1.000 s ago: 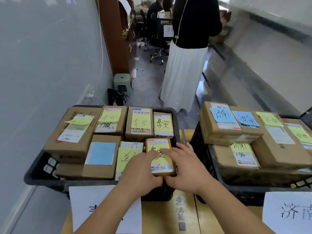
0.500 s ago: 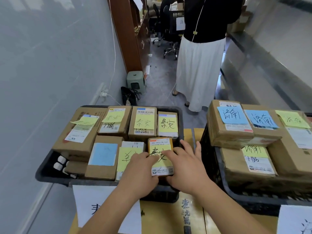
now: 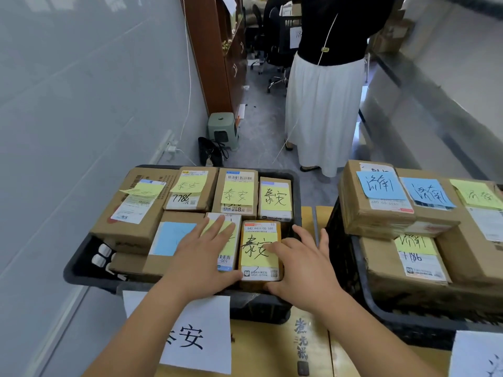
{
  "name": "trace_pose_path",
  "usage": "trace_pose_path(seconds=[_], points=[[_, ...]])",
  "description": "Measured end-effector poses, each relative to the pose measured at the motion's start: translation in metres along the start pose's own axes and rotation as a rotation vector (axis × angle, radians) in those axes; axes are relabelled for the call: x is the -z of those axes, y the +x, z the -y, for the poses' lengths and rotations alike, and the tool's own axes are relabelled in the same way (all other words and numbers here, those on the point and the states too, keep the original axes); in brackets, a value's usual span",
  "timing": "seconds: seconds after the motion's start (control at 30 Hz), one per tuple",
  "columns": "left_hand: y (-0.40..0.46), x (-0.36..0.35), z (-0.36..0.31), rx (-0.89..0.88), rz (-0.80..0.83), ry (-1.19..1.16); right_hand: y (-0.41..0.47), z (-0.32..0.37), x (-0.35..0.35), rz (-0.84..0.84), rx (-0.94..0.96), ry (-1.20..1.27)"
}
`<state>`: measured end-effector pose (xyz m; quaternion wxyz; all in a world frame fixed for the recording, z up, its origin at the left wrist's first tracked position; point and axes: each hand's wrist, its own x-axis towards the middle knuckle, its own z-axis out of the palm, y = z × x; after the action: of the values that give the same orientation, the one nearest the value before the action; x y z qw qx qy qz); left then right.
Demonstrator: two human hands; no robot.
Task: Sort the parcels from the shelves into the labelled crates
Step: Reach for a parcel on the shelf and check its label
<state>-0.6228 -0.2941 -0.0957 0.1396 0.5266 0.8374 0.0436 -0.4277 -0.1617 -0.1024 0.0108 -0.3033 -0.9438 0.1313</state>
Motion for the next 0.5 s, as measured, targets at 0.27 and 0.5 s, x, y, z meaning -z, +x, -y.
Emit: trace_pose_path(seconds=[0.27,0.5], points=[[-0.012,0.014,0.009,-0.026,-0.017,-0.008,-0.001,0.012,-0.011,-0.089,-0.033,0.1],[-0.013,0.012,0.012,-0.049,-0.052,-0.039,0.0,0.014,-0.009,-0.067,-0.068,0.094]])
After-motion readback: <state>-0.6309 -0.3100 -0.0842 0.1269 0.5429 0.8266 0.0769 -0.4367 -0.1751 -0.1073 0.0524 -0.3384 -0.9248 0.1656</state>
